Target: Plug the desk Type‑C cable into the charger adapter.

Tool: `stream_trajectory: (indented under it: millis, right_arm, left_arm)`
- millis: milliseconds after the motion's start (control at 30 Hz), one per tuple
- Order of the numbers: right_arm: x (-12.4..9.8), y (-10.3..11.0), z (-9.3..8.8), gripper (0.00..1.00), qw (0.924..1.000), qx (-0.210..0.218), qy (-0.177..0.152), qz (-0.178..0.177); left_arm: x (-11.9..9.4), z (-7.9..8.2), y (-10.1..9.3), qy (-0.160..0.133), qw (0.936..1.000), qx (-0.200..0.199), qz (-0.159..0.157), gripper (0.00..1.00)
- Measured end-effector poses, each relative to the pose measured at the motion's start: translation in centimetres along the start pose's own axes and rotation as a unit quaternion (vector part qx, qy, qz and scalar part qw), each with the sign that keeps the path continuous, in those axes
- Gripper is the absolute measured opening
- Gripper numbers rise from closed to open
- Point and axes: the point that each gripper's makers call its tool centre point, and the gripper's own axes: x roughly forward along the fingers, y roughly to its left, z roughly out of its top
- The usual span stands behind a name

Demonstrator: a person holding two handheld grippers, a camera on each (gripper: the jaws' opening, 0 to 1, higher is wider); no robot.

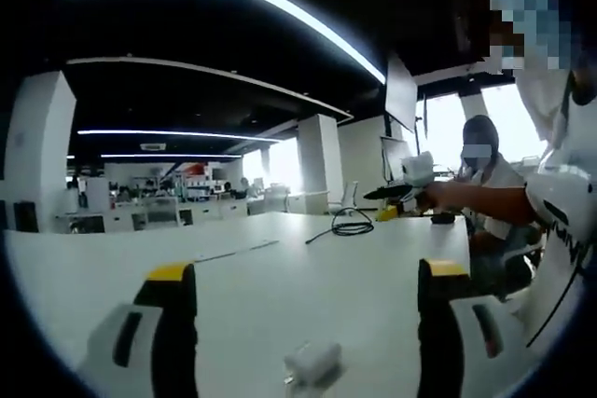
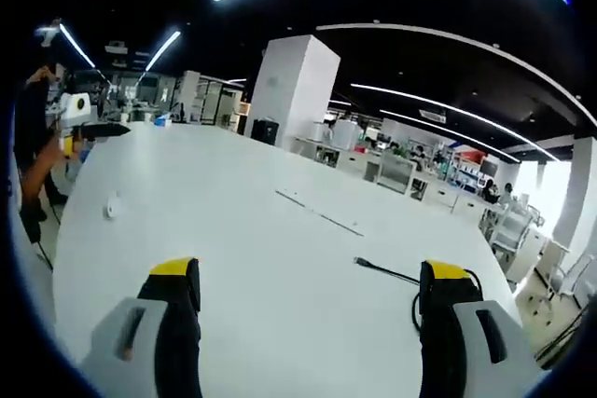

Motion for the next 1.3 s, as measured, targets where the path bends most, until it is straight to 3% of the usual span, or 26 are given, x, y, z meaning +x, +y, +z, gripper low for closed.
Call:
stream_trajectory:
  millis: [167,433,667,867,1300]
  right_arm:
    - [1.8,-1.7,-1.1,1.0,0.9998,-0.007,0.018,0.0]
    - [3.9,-3.6,-1.6,1.0,0.9997,-0.014,0.018,0.004]
    - [6.5,-5.2,-2.5,0.99,0.9991,-0.017,0.027,0.029]
    - [9.2,-6.7,-4.3,0.9,0.9952,-0.049,0.065,0.053]
    - [13.2,-8.5,-5.7,0.77,0.9887,-0.052,0.117,0.078]
  left_arm:
    - [-0.3,0.0,-0.1,-0.002,1.0,-0.001,0.001,1.0]
    - [-0.5,0.0,-0.5,-0.008,0.9999,-0.007,0.001,1.0]
    - [-0.9,-0.3,-0.4,-0.01,0.9999,-0.014,0.004,1.0]
    - [-1.1,-0.4,-0.6,-0.01,0.9998,-0.014,0.006,1.0]
    - [-1.6,-1.0,-0.2,-0.004,0.9997,-0.018,0.015,1.0]
